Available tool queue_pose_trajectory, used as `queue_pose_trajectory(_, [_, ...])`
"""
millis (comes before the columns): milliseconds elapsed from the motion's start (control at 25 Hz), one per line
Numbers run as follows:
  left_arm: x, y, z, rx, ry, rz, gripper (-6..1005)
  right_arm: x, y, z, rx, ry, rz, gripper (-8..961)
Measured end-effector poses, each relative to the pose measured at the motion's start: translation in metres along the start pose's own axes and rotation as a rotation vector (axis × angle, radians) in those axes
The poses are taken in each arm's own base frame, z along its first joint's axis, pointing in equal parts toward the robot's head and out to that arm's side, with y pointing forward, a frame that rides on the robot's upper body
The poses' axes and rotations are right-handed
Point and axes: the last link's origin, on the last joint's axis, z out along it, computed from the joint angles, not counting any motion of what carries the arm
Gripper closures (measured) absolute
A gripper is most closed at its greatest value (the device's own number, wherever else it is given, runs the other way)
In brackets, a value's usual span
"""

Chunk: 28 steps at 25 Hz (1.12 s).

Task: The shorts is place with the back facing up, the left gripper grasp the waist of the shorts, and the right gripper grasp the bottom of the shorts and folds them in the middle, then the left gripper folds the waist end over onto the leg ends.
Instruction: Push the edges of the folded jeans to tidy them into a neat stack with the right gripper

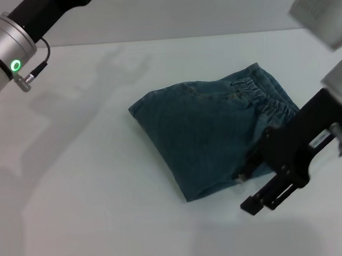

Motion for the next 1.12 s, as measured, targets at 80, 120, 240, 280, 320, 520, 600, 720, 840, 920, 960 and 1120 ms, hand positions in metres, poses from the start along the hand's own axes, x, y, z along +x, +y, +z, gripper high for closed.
queue_pose_trajectory(80, [-0.002, 0.0, -0.002, 0.0, -0.004, -0.005, 153, -0.001, -0.001, 0.005, 0.004, 0.014, -0.002, 323])
queue_pose_trajectory(120, [-0.003, 0.0, -0.002, 0.001, -0.005, -0.006, 153, -0.001, -0.002, 0.01, 0.005, 0.026, -0.005, 323])
queue_pose_trajectory(240, [-0.005, 0.0, -0.004, 0.0, -0.009, -0.01, 153, 0.0, -0.004, 0.023, 0.004, 0.059, -0.004, 323])
queue_pose_trajectory(280, [-0.005, 0.001, -0.004, -0.002, -0.008, -0.012, 153, 0.001, -0.005, 0.027, 0.006, 0.068, -0.001, 323])
queue_pose_trajectory(320, [-0.006, 0.001, -0.005, -0.006, -0.006, -0.013, 153, 0.003, -0.007, 0.031, 0.011, 0.075, 0.001, 323])
queue_pose_trajectory(520, [-0.007, 0.002, -0.007, -0.009, -0.006, -0.018, 153, 0.008, -0.015, 0.045, 0.042, 0.083, 0.017, 322])
queue_pose_trajectory(600, [-0.007, 0.002, -0.007, -0.009, -0.006, -0.018, 153, 0.007, -0.015, 0.05, 0.04, 0.072, 0.017, 322])
queue_pose_trajectory(720, [-0.009, 0.001, -0.008, -0.005, -0.01, -0.023, 153, 0.006, -0.016, 0.055, 0.048, 0.067, 0.008, 322])
queue_pose_trajectory(840, [-0.011, 0.002, -0.008, -0.005, -0.015, -0.027, 153, 0.006, -0.018, 0.058, 0.062, 0.065, 0.005, 322])
queue_pose_trajectory(920, [-0.012, 0.002, -0.008, -0.007, -0.016, -0.027, 153, 0.005, -0.019, 0.058, 0.067, 0.057, 0.005, 322])
queue_pose_trajectory(960, [-0.012, 0.002, -0.008, -0.007, -0.017, -0.028, 152, 0.004, -0.019, 0.058, 0.07, 0.053, 0.004, 322])
queue_pose_trajectory(1120, [-0.013, 0.003, -0.009, -0.007, -0.018, -0.029, 152, 0.002, -0.022, 0.058, 0.086, 0.037, 0.001, 323])
